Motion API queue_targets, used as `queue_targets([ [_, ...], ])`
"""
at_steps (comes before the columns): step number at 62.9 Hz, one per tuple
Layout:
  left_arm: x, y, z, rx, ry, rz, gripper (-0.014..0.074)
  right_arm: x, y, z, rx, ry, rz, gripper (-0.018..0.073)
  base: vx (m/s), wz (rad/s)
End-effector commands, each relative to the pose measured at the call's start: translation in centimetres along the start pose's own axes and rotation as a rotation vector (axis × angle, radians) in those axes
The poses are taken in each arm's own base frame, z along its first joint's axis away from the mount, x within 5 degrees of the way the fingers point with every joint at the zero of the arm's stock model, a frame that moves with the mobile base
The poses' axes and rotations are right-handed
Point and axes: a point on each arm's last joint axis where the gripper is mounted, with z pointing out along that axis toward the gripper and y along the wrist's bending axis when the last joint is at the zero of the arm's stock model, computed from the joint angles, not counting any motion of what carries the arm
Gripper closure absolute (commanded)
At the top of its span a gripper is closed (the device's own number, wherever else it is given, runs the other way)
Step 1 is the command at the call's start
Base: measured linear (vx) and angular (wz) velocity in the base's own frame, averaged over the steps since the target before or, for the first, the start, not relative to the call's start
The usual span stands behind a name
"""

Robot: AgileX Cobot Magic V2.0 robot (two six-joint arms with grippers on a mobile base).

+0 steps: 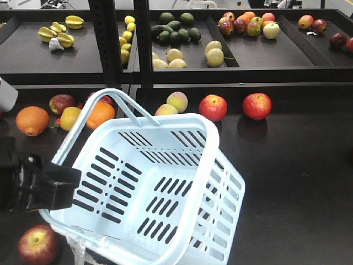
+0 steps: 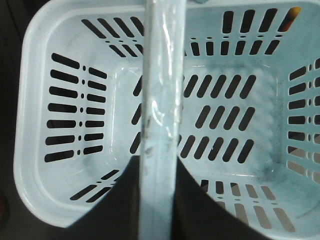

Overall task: Pick three apples into basket with both arms
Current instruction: 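Hold the basket up with the left gripper while the base backs away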

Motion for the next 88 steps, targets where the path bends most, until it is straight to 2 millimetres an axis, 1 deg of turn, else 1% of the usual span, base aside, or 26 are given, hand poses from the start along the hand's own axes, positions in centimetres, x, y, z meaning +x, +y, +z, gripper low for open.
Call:
queue_targets([
  [1,-1.16,-0.76,-1.26,0.066,-0.112,-0.016,0.0603,-0.25,-0.01,-0.03,0.001,-0.071,-0.019,0.0561,0.0,0.0],
  [18,-1.16,-0.76,-1.23,0.065,-0.111,-0.016,0.0604,-0.25,-0.01,-0.03,0.001,-0.071,-0.019,0.0561,-0.02,0.07],
  [36,-1.17,-0.76,-1.23,0.065,-0.112,-0.016,0.0604,-0.25,-0.01,-0.03,0.001,-0.071,-0.019,0.0561,-0.07,0.26],
  [88,-1.17,-0.76,-1.23,0.065,-0.112,-0.016,0.0604,-0.25,-0.01,-0.03,0.001,-0.071,-0.019,0.0561,-0.13,0.49],
])
